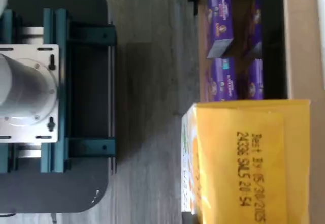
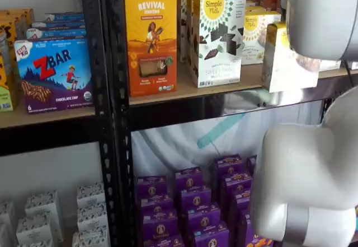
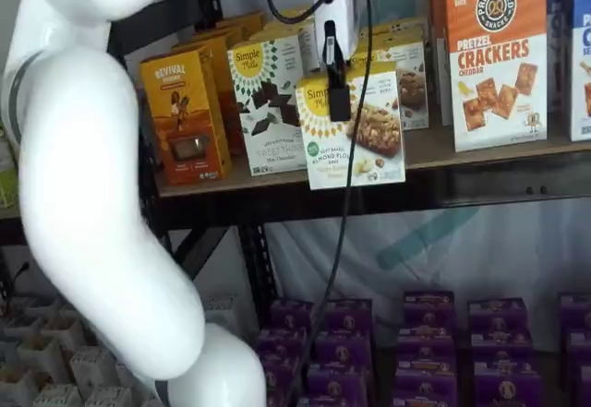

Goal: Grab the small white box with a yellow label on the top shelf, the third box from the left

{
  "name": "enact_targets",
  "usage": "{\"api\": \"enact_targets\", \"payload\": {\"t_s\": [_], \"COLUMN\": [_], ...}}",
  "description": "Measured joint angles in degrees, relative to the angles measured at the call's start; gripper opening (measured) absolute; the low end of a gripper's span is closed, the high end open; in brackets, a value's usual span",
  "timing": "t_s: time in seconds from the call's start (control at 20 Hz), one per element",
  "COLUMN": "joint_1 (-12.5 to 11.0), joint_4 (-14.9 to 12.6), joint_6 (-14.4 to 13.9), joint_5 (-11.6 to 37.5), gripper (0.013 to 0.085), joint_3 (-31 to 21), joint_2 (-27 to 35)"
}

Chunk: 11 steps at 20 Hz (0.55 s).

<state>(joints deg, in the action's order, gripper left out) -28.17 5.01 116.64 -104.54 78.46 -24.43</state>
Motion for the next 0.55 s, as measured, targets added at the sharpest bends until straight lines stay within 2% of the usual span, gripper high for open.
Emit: {"api": "enact_targets", "payload": {"t_s": [0.55], "joint_1": [0.16], "joint_4": [-0.70], "joint_6": [-0.03], "joint_5": [-2.09], "gripper": [0.0330], "joint_3": [-3.64], "joint_2": [-3.94]}}
